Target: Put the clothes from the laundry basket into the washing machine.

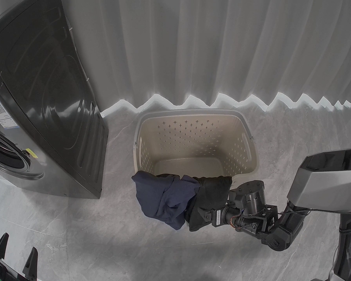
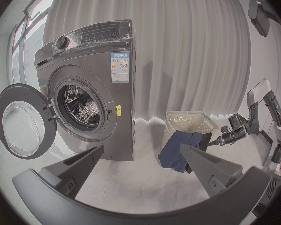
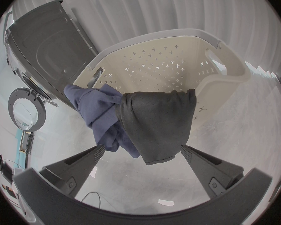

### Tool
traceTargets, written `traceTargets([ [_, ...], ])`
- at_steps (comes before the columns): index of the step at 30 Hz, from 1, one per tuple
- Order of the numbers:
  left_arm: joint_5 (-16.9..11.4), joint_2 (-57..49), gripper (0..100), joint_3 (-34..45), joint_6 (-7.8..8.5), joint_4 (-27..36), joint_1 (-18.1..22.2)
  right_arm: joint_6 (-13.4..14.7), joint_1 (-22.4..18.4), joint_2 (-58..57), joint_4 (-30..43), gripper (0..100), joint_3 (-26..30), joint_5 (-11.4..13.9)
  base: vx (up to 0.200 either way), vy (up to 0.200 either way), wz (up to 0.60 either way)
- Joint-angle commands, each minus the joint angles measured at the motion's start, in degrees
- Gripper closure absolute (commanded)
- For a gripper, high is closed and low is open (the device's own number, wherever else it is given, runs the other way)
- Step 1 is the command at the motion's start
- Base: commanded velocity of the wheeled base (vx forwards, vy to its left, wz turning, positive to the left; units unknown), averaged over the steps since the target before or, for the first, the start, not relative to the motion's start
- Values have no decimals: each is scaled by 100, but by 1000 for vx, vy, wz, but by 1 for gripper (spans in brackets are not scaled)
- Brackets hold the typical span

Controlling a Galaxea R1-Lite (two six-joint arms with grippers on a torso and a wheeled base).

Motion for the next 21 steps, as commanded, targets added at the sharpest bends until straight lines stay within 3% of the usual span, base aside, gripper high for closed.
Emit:
traceTargets([
  [1,4,-57,0,92,-2,-2,0,-9,-18,252,4,0,-238,-2,0,0,0],
  [21,13,-57,0,92,-19,-2,0,-45,-308,789,31,0,-1292,-2,0,0,0],
])
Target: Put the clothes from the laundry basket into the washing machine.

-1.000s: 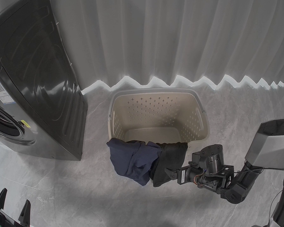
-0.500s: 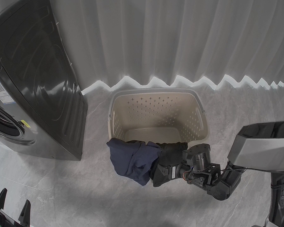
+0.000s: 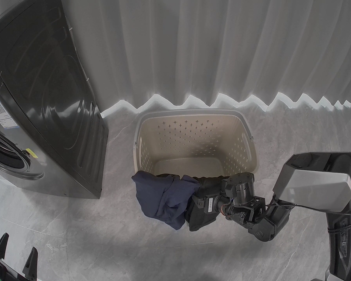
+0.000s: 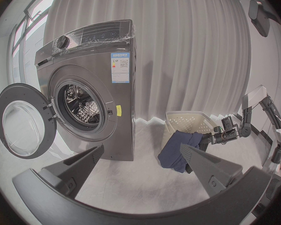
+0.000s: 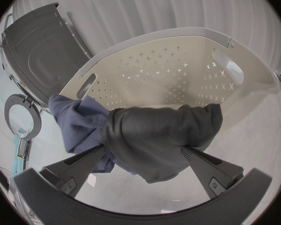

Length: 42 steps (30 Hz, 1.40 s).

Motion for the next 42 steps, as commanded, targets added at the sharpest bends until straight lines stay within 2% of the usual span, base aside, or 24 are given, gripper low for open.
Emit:
traceTargets([
  [1,4,-57,0,92,7,-2,0,-20,-127,131,22,0,-189,-3,0,0,0],
  [8,4,-57,0,92,-2,-2,0,-38,-206,201,5,0,-321,-3,0,0,0],
  [9,4,-57,0,92,-2,-2,0,-38,-198,201,-4,100,-321,-3,0,0,0],
  [18,4,-57,0,92,-2,-2,0,-20,-57,105,-30,100,-180,-3,0,0,0],
  [21,4,-57,0,92,-2,-2,0,-29,136,-273,-101,100,163,-3,0,0,0],
  [24,4,-57,0,92,-2,-2,0,-64,215,-932,-101,100,646,-3,0,0,0],
  [28,4,-57,0,92,7,-2,0,-372,171,-2084,-65,100,1349,14,0,0,0],
  [33,4,-57,0,92,16,-2,0,-451,128,-3411,5,100,1920,199,0,0,0],
  [36,4,-57,0,92,24,-2,0,-504,119,-3850,-4,100,2123,383,0,0,0],
  [42,4,-57,0,92,7,-2,0,-513,92,-4149,-92,100,2131,410,0,0,0],
])
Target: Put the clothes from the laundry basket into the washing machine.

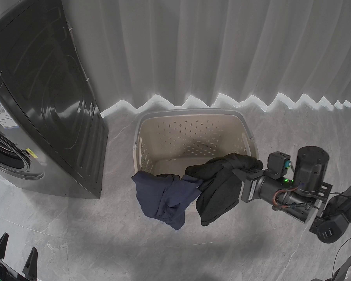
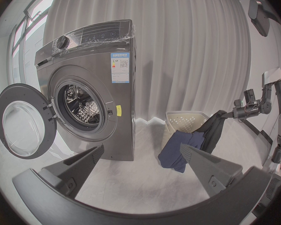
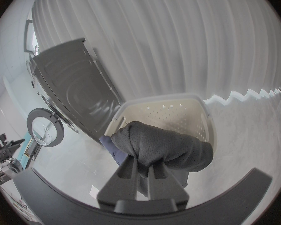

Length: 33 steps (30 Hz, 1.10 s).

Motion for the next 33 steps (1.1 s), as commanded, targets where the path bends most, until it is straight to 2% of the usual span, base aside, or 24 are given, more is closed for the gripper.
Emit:
traceTargets([
  [1,2,-57,0,92,3,-2,0,-27,-27,-847,-51,100,183,46,0,0,0],
  [3,2,-57,0,92,12,-2,0,-36,-10,-988,-33,100,148,46,0,0,0],
  [7,2,-57,0,92,12,-2,0,-282,70,-1146,-51,100,104,46,0,0,0],
  [11,2,-57,0,92,12,-2,0,-309,166,-1427,-42,100,113,46,0,0,0],
  [33,2,-57,0,92,3,-2,-9,-282,175,-1480,-51,100,192,55,-200,0,0],
])
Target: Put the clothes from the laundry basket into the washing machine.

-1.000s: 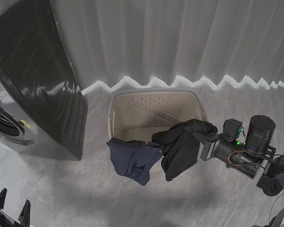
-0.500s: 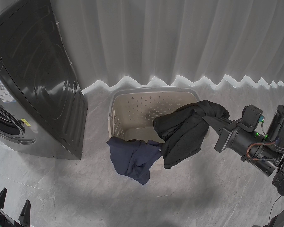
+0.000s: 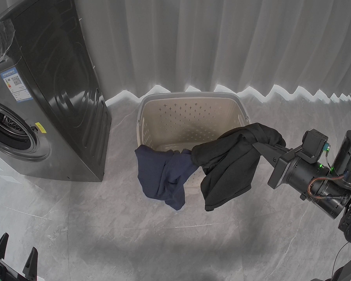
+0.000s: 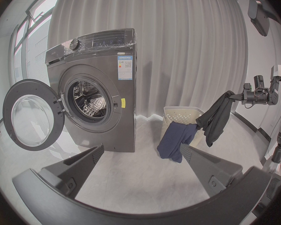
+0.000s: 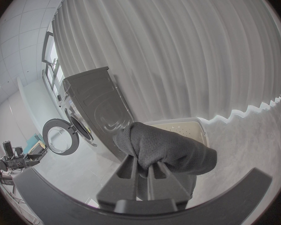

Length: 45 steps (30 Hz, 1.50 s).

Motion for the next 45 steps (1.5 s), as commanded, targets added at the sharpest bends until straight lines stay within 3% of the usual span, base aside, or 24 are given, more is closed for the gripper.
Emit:
traceTargets([
  [1,2,-57,0,92,-12,0,0,4,8,15,1,100,7,-2,-200,0,0],
  [5,2,-57,0,92,-4,0,0,4,8,33,1,100,16,-2,-200,0,0],
  [14,2,-49,0,92,-4,0,-9,31,-1,-3,-8,100,-2,7,0,0,0],
  [45,37,-40,0,92,-65,0,-9,39,52,76,-131,100,-90,24,0,200,0],
])
